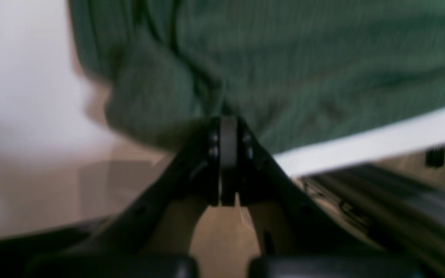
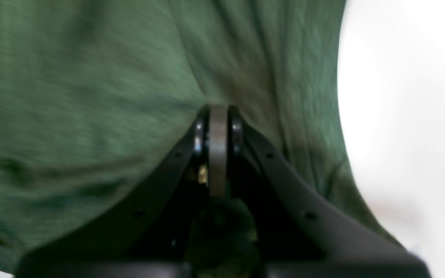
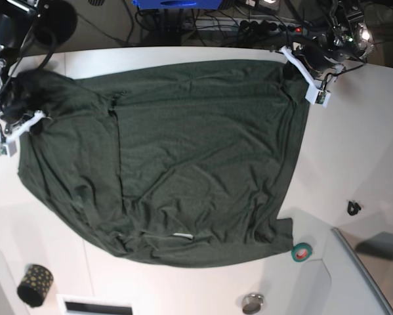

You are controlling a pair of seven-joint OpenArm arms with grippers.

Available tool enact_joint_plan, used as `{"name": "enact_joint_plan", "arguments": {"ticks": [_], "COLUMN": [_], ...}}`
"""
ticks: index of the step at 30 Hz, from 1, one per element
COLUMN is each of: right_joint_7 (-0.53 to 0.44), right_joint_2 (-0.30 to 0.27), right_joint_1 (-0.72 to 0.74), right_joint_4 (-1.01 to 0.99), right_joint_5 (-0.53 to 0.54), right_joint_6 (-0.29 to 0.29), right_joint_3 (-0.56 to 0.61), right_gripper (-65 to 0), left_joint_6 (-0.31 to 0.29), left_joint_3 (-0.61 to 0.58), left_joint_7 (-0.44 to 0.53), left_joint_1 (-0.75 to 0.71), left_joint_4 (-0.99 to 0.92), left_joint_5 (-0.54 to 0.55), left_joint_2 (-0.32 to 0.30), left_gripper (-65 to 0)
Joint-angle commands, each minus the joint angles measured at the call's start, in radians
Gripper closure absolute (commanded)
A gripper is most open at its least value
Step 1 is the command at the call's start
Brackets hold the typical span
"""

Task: Layout the t-shirt on the table in an organized manner, then fold the t-shirt properly
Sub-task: 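Release and regrasp the shirt corner with the left gripper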

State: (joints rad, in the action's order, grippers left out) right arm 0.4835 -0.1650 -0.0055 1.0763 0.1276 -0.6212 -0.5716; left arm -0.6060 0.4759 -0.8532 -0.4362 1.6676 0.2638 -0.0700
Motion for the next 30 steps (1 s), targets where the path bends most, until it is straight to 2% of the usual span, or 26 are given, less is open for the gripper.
{"name": "enact_joint_plan", "arguments": {"ticks": [1, 4, 7, 9, 13, 14, 16, 18, 20, 23, 27, 28, 30], "right_joint_7": [-0.012, -0.049, -0.061, -0.064, -0.064, -0.064, -0.064, -0.064, -0.061, -0.058, -0.058, -0.058, -0.058], "right_joint_2": [-0.014, -0.012, -0.011, -0.011, -0.015, -0.015, -0.011, -0.005, 0.025, 0.034, 0.034, 0.034, 0.034], "right_joint_1": [0.028, 0.035, 0.034, 0.031, 0.026, 0.02, 0.0, -0.031, -0.054, -0.063, -0.07, -0.072, -0.072], "right_joint_4": [0.0, -0.02, -0.023, -0.023, -0.014, -0.011, 0.037, 0.104, 0.175, 0.213, 0.212, 0.212, 0.212], "right_joint_5": [-0.013, -0.05, -0.055, -0.055, -0.055, -0.055, -0.05, -0.049, -0.049, -0.05, -0.05, -0.05, -0.05], "right_joint_6": [-0.006, -0.006, 0.004, 0.033, 0.037, 0.037, 0.034, 0.034, 0.034, 0.034, 0.034, 0.034, 0.034], "right_joint_3": [-0.005, -0.005, -0.005, -0.005, -0.005, -0.005, -0.005, 0.0, 0.002, 0.002, 0.002, 0.002, 0.002], "right_gripper": [-0.8, -0.8, -0.8, -0.8, -0.8, -0.8, -0.8, -0.8, -0.8, -0.8, -0.8, -0.8, -0.8], "left_joint_6": [-0.002, -0.002, -0.002, -0.002, -0.009, -0.032, -0.092, -0.092, -0.092, -0.092, -0.092, -0.092, -0.092], "left_joint_3": [0.01, 0.013, 0.013, 0.013, 0.014, 0.016, 0.043, 0.082, 0.131, 0.214, 0.263, 0.266, 0.271], "left_joint_7": [0.025, 0.03, 0.093, 0.119, 0.124, 0.124, 0.124, 0.121, 0.114, 0.113, 0.113, 0.113, 0.113], "left_joint_1": [-0.005, -0.022, -0.056, -0.094, -0.166, -0.18, -0.211, -0.227, -0.229, -0.22, -0.198, -0.191, -0.161], "left_joint_4": [0.018, -0.017, -0.053, -0.056, -0.047, -0.037, 0.012, 0.073, 0.138, 0.157, 0.141, 0.128, 0.102], "left_joint_5": [0.019, 0.018, 0.019, 0.019, 0.021, 0.021, 0.022, 0.038, 0.065, 0.159, 0.262, 0.274, 0.282], "left_joint_2": [-0.023, -0.058, -0.083, -0.089, -0.089, -0.087, -0.078, -0.046, -0.018, 0.028, 0.039, 0.039, 0.039], "left_gripper": [0.0, 0.0, 0.0, 0.0, 0.0, 0.0, 0.0, 0.0, 0.0, 0.0, 0.0, -4.4, -27.2]}}
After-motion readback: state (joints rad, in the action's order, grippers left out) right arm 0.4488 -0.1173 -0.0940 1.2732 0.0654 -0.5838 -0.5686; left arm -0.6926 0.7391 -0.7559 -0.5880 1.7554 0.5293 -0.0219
